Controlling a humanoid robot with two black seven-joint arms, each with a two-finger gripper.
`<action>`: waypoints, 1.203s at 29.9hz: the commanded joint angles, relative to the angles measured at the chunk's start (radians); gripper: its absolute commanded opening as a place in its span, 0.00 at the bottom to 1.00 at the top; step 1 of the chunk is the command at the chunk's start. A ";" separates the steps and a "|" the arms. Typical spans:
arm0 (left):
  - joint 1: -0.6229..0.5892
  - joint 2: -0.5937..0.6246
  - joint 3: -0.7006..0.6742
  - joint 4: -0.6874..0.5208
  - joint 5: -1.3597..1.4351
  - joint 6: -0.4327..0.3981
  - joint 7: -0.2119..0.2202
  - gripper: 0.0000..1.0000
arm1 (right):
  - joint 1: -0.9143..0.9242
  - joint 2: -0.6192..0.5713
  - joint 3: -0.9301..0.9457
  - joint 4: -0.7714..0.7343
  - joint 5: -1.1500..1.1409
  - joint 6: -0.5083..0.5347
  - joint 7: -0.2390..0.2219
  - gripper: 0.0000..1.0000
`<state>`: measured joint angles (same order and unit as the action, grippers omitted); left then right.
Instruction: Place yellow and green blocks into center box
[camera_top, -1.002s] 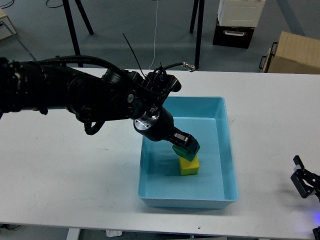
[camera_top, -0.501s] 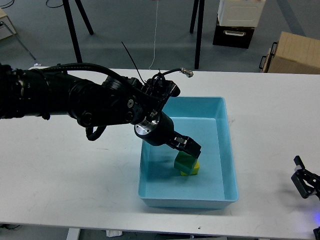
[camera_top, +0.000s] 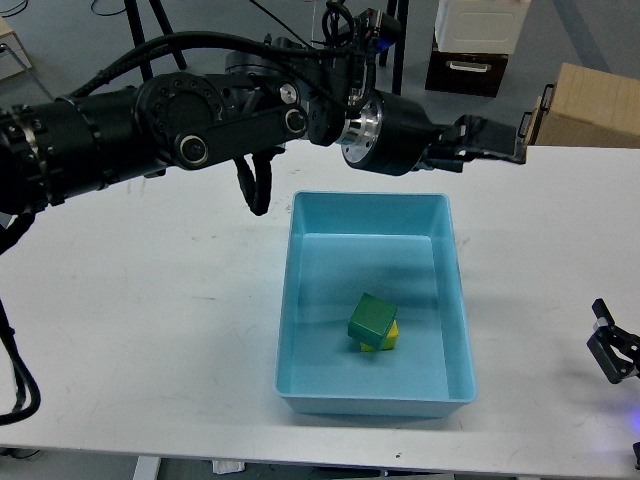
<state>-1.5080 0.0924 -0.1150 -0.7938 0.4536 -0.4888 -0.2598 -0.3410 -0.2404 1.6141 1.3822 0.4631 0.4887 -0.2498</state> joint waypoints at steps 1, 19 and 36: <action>0.101 0.061 -0.326 0.073 -0.018 0.000 -0.007 0.93 | 0.045 -0.007 0.006 -0.009 -0.004 0.000 0.000 1.00; 0.526 0.085 -1.091 0.056 -0.041 0.000 -0.004 0.93 | 0.065 -0.005 0.037 -0.006 -0.006 0.000 0.000 1.00; 1.647 0.089 -1.500 -0.775 -0.146 0.000 0.005 0.93 | 0.169 -0.007 -0.019 0.050 -0.116 0.000 0.000 1.00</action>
<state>-0.0505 0.2059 -1.5860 -1.4303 0.3849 -0.4887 -0.2573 -0.1999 -0.2478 1.6044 1.4206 0.3674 0.4887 -0.2501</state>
